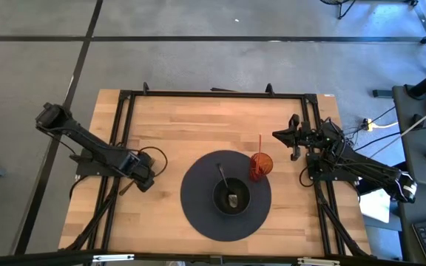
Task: Pick & Place Utensil
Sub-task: Put the black fork into the black bowl
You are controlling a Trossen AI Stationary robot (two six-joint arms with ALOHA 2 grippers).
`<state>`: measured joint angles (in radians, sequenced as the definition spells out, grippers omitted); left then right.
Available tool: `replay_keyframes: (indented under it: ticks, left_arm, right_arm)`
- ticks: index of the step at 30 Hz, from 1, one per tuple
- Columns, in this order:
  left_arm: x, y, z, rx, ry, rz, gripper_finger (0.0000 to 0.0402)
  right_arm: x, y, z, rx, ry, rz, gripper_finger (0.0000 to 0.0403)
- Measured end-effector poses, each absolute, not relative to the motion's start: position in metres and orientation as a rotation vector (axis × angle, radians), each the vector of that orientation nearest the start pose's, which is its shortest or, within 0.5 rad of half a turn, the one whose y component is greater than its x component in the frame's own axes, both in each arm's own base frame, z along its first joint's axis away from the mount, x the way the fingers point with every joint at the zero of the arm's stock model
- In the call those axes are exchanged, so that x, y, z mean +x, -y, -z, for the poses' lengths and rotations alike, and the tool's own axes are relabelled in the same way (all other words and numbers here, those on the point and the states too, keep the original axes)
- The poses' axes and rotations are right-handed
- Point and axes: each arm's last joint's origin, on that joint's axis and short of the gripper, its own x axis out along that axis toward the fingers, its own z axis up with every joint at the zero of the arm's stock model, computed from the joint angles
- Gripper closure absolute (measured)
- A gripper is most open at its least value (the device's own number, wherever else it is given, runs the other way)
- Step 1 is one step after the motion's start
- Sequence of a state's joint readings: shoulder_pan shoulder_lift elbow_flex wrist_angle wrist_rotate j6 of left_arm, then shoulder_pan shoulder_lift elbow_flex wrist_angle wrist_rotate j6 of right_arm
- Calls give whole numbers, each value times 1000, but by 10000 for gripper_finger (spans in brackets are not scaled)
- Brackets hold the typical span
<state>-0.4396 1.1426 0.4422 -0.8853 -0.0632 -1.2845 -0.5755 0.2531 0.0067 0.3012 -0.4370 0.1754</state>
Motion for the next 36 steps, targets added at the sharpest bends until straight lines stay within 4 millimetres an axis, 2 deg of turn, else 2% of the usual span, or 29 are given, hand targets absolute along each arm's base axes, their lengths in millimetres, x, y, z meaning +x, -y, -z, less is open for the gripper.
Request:
replay_keyframes:
  ticks: [8,16,22,24,27,32,36]
  left_arm:
    - [129,48,-128,-702,-1450,-711,305]
    - [135,44,-127,-675,-1440,-608,391]
    - [137,45,-129,-661,-1424,-624,395]
    - [143,46,-135,-632,-1382,-639,396]
    - [159,44,-156,-531,-1212,-686,397]
    - [177,47,-181,-491,-1154,-627,398]
    - [187,48,-190,-445,-1169,-614,398]
  right_arm:
    - [99,50,-173,148,60,134,379]
    - [99,50,-173,148,60,133,379]
    - [99,50,-173,150,60,133,379]
    - [99,50,-173,150,60,133,379]
    - [99,50,-173,150,60,133,379]
    - [99,50,-173,156,59,132,379]
    - [99,50,-173,158,56,132,379]
